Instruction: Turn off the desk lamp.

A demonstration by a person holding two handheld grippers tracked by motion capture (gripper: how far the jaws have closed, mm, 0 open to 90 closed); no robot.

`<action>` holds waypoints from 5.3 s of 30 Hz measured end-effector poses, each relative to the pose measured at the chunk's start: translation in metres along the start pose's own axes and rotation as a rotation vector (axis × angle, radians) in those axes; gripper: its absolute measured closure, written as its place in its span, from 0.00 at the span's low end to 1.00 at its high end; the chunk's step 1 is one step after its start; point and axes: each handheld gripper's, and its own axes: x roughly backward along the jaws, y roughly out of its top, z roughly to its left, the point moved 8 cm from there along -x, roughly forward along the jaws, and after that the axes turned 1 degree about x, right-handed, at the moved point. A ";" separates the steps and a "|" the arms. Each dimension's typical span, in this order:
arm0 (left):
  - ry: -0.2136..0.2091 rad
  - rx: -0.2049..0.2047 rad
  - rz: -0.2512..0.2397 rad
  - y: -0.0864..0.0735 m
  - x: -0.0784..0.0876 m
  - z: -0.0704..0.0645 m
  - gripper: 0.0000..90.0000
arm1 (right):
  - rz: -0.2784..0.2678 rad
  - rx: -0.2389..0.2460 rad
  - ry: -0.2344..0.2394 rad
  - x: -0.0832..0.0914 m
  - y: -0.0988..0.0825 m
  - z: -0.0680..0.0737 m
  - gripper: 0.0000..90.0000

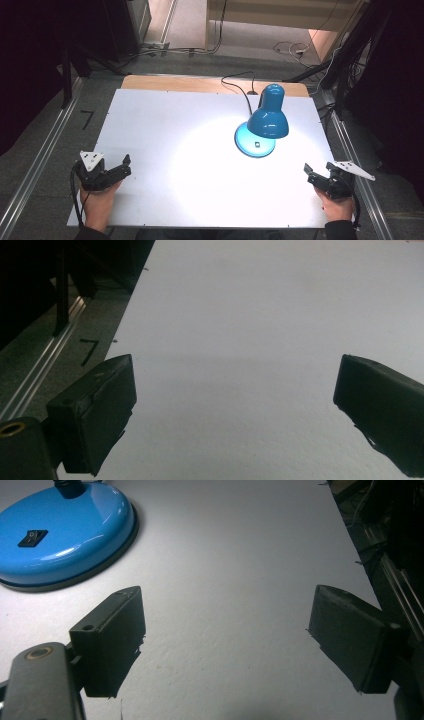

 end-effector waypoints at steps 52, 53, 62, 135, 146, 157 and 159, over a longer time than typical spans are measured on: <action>0.003 0.018 0.014 -0.002 -0.003 0.002 0.05 | 0.005 0.060 0.101 -0.021 0.018 0.047 0.15; 0.004 0.020 0.009 -0.001 -0.003 0.002 0.05 | 0.003 0.061 0.105 -0.022 0.019 0.048 0.15; 0.006 0.020 0.012 -0.002 -0.003 0.002 0.05 | 0.008 0.079 0.122 -0.025 0.020 0.058 0.15; 0.002 0.032 0.026 -0.004 -0.005 0.003 0.05 | -0.054 0.210 0.208 -0.055 0.027 0.124 0.51; 0.001 0.036 0.027 -0.004 -0.005 0.003 0.06 | -0.057 0.160 0.263 -0.063 0.031 0.133 0.97; -0.001 0.034 0.033 -0.005 -0.005 0.003 0.06 | -0.060 0.125 0.285 -0.075 0.033 0.138 0.97; -0.001 0.037 0.032 -0.005 -0.005 0.003 0.06 | -0.060 0.125 0.280 -0.077 0.032 0.137 0.97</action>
